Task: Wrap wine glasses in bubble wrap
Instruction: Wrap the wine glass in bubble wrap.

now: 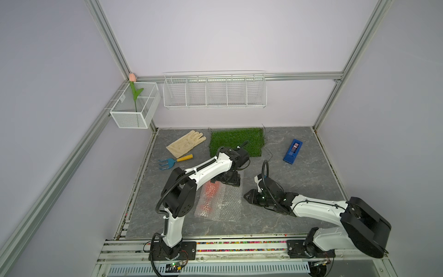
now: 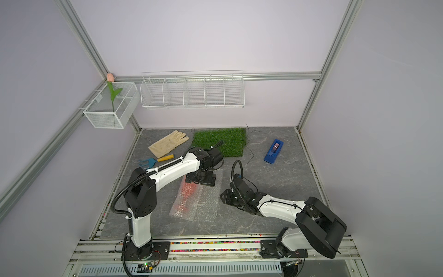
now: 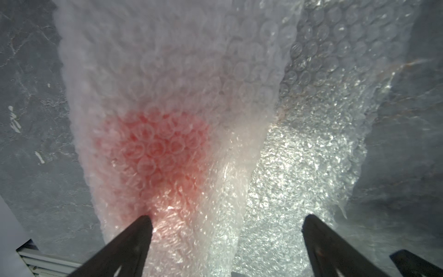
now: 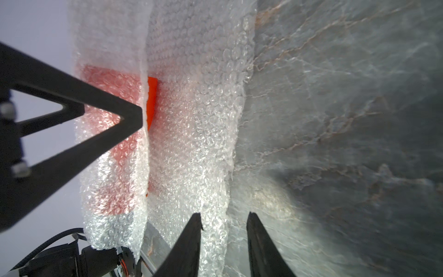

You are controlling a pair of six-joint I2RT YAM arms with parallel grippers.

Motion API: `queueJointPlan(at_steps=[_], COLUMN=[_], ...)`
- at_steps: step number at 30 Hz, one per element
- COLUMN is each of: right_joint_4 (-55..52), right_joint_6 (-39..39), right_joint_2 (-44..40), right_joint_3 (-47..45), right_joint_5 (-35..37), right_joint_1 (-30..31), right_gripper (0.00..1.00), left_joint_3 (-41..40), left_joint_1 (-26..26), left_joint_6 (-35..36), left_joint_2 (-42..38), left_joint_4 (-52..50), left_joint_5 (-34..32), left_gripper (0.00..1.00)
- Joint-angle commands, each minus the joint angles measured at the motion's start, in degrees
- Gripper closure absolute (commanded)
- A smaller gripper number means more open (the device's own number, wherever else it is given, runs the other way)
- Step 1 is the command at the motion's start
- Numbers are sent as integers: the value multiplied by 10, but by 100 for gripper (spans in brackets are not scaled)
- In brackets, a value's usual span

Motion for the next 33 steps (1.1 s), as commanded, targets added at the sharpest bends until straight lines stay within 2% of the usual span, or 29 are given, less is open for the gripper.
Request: queueJointPlan(at_steps=[1, 8, 11, 14, 18, 21, 23, 26, 33], right_joint_4=[23, 59, 59, 53, 50, 47, 41, 33, 28], right_joint_6=[1, 12, 11, 6, 2, -1, -4, -8, -9], right_joint_2=[14, 60, 81, 98, 125, 144, 156, 176, 217], right_joint_3=[28, 58, 83, 108, 140, 163, 177, 190, 235], right_joint_5=[-7, -23, -28, -27, -32, -34, -35, -36, -40], right_joint_1=[13, 25, 32, 41, 49, 50, 50, 51, 51], right_gripper=[64, 65, 65, 65, 65, 65, 64, 65, 65], left_joint_3=[-17, -65, -112, -189, -300, -364, -386, -412, -449], left_joint_1=[18, 60, 110, 181, 293, 335, 346, 347, 348], left_joint_6=[8, 45, 73, 120, 185, 198, 198, 188, 181], left_joint_2=[-37, -136, -198, -256, -302, -308, -299, -279, -240], left_joint_4=[26, 77, 104, 162, 267, 352, 391, 430, 491], left_joint_5=[28, 77, 111, 156, 310, 421, 468, 461, 495], left_gripper=[1, 1, 1, 0, 0, 0, 1, 1, 1])
